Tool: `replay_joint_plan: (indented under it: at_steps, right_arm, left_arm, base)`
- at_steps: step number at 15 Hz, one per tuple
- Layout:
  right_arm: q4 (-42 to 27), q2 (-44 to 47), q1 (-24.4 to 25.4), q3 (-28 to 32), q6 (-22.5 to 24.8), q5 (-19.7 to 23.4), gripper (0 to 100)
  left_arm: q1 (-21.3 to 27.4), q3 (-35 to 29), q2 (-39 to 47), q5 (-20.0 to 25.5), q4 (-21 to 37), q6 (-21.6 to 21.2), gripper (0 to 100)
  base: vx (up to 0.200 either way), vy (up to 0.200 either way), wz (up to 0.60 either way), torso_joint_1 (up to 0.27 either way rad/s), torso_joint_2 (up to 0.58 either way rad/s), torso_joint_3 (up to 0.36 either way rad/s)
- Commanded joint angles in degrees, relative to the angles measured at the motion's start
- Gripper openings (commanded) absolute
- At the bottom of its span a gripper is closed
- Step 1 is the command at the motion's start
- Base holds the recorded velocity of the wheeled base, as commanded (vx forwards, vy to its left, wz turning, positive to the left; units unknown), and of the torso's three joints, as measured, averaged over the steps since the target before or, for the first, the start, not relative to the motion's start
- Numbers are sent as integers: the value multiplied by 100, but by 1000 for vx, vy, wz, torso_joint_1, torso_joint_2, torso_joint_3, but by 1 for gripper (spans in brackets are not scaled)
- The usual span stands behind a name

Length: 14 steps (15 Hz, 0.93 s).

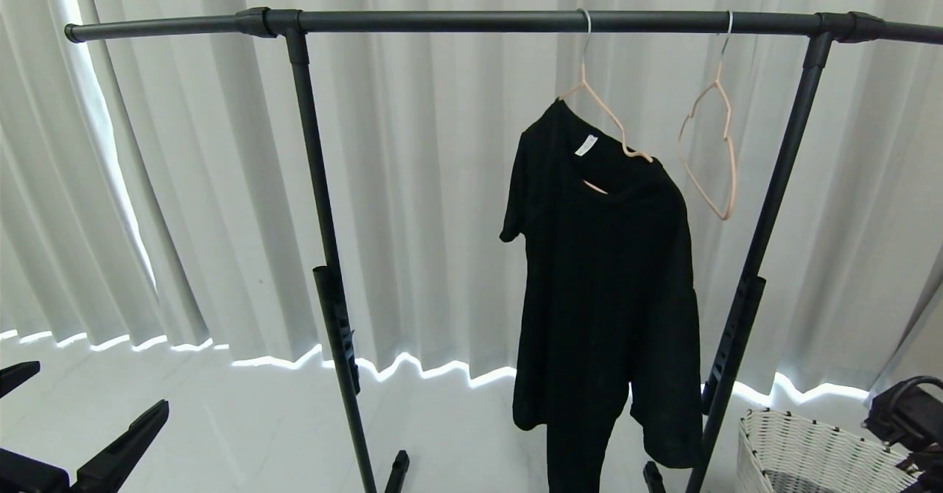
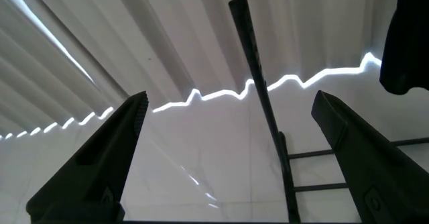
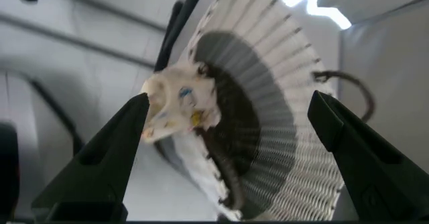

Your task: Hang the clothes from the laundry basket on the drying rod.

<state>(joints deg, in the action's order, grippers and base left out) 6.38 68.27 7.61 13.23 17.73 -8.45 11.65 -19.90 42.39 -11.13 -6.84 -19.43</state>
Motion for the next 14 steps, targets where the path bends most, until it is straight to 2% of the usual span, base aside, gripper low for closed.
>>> replay_joint_plan:
  at_steps: [1, 3, 5, 8, 9, 11, 14]
  right_arm:
    - [4, 820, 329, -206, 47, -8, 100]
    - [57, 1180, 382, -312, 135, -8, 100]
    - [479, 1602, 356, -373, 135, -34, 100]
    - [1155, 2252, 320, -373, 135, -52, 100]
    - [1551, 2630, 320, -373, 144, -192, 100]
    - [1973, 3158, 312, -365, 144, -808, 100]
    - [2166, 3421, 320, -338, 161, -878, 100]
  left_arm:
    - [30, -41, -2, -3, -2, -8, 100]
    - [30, -85, -11, -3, -2, -96, 100]
    - [47, -85, -46, -3, -2, -263, 100]
    - [232, -85, -29, -3, -2, -272, 100]
    - [311, -85, -29, -3, -2, -298, 100]
    - [329, -85, -37, -3, -2, -421, 100]
    - [329, -67, -46, -3, -2, -430, 100]
  base:
    - [0, 0, 0, 0, 0, 0]
    - [0, 0, 0, 0, 0, 0]
    - [0, 0, 0, 0, 0, 0]
    - [0, 0, 0, 0, 0, 0]
    - [0, 0, 0, 0, 0, 0]
    - [0, 0, 0, 0, 0, 0]
    - [0, 0, 0, 0, 0, 0]
